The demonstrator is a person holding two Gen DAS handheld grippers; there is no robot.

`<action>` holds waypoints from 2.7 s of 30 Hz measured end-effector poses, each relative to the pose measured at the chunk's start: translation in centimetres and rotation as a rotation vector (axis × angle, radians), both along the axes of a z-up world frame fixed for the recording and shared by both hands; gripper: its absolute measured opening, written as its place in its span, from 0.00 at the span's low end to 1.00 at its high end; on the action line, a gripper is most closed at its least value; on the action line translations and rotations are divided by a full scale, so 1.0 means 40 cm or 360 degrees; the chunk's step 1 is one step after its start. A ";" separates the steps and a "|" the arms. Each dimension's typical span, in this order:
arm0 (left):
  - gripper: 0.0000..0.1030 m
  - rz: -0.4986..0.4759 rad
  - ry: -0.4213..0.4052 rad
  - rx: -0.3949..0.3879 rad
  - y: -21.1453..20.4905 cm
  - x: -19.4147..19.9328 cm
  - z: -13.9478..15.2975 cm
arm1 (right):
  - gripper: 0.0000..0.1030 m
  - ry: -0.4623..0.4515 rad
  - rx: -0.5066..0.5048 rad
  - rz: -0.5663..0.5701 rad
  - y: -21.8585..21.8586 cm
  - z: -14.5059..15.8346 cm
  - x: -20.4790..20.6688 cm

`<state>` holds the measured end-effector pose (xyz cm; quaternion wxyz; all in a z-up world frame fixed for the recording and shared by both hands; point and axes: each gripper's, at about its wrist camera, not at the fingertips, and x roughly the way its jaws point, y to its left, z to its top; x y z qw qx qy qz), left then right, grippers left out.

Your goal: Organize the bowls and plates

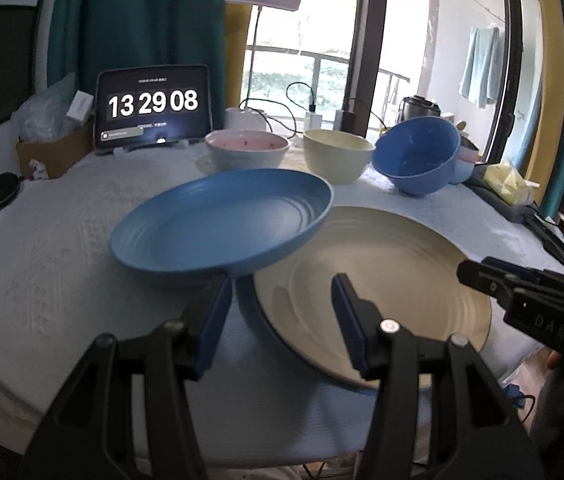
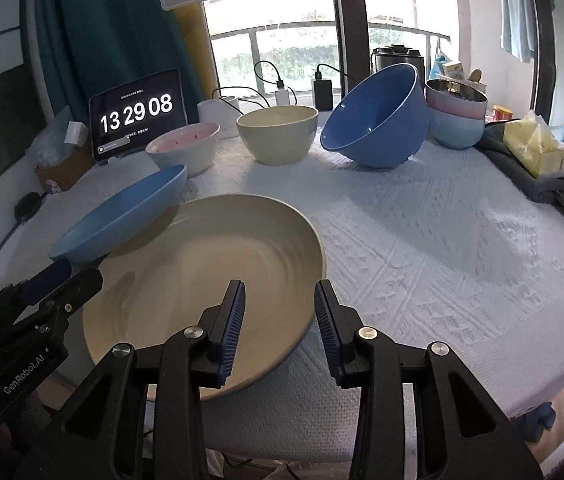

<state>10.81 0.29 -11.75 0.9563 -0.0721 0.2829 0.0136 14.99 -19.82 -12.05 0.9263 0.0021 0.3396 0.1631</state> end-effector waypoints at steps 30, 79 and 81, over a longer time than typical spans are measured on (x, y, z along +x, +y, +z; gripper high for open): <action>0.53 0.0192 -0.0149 -0.0115 0.124 -0.049 0.024 | 0.39 -0.0048 -0.0019 0.0125 0.107 0.034 0.017; 0.68 0.0352 -0.0021 -0.0271 0.310 0.055 -0.032 | 0.48 -0.0040 0.0019 0.0261 0.290 0.047 0.120; 0.68 0.0338 0.0009 -0.0290 0.310 0.066 -0.039 | 0.48 -0.0028 0.0010 0.0264 0.294 0.043 0.122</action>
